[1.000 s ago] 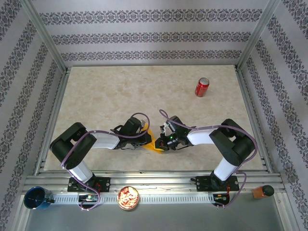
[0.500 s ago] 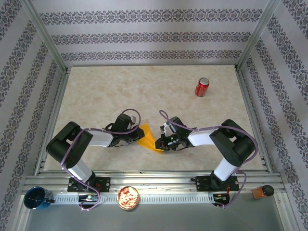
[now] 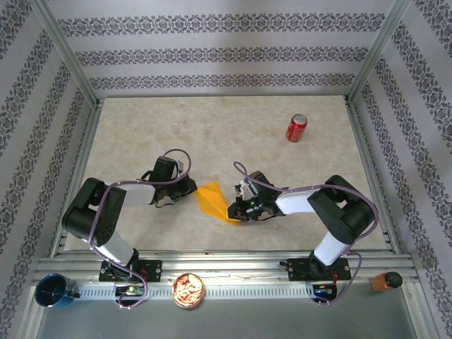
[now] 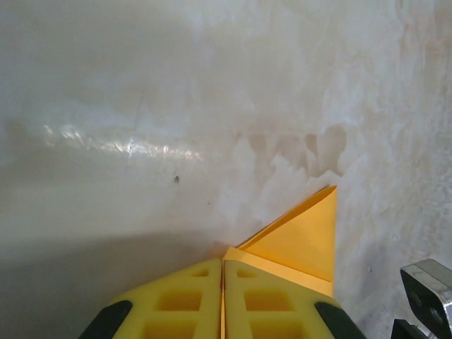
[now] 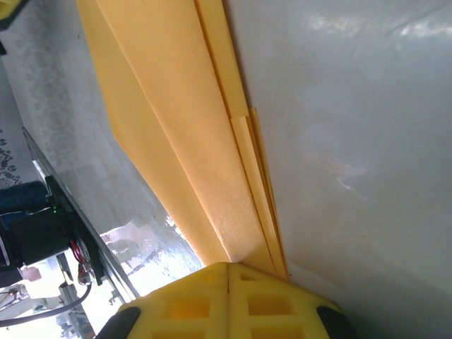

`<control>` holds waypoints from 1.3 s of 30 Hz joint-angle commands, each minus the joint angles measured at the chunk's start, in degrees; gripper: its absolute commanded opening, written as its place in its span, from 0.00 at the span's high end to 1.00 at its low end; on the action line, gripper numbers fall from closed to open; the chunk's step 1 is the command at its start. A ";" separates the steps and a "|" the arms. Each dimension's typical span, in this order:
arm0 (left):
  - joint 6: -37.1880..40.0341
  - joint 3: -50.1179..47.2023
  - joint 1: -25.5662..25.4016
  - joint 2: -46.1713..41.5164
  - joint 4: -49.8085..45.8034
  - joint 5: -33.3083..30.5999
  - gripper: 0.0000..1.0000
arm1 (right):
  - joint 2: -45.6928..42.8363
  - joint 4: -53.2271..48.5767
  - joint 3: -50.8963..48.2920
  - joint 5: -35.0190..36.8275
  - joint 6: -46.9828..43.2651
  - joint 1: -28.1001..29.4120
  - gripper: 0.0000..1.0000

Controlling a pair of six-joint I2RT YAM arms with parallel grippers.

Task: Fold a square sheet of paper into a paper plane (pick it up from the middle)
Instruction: Fourth fold the wing at the center of the table.

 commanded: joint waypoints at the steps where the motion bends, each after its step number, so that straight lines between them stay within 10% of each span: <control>1: 2.30 1.94 0.52 -4.01 -6.38 -1.29 0.91 | 2.05 -8.19 -1.40 3.68 -0.92 0.37 1.00; 15: -6.86 3.54 -14.96 -8.09 -2.68 -3.00 0.91 | -6.59 -9.15 2.12 5.00 0.26 0.57 0.81; 27: -3.72 6.74 -14.98 2.02 -1.70 -1.16 0.92 | -23.17 -8.59 -7.96 10.18 13.19 0.53 0.74; 39: -1.45 7.16 -13.90 4.80 -2.05 -1.89 0.92 | -20.82 -8.37 -8.97 7.03 15.31 2.61 0.73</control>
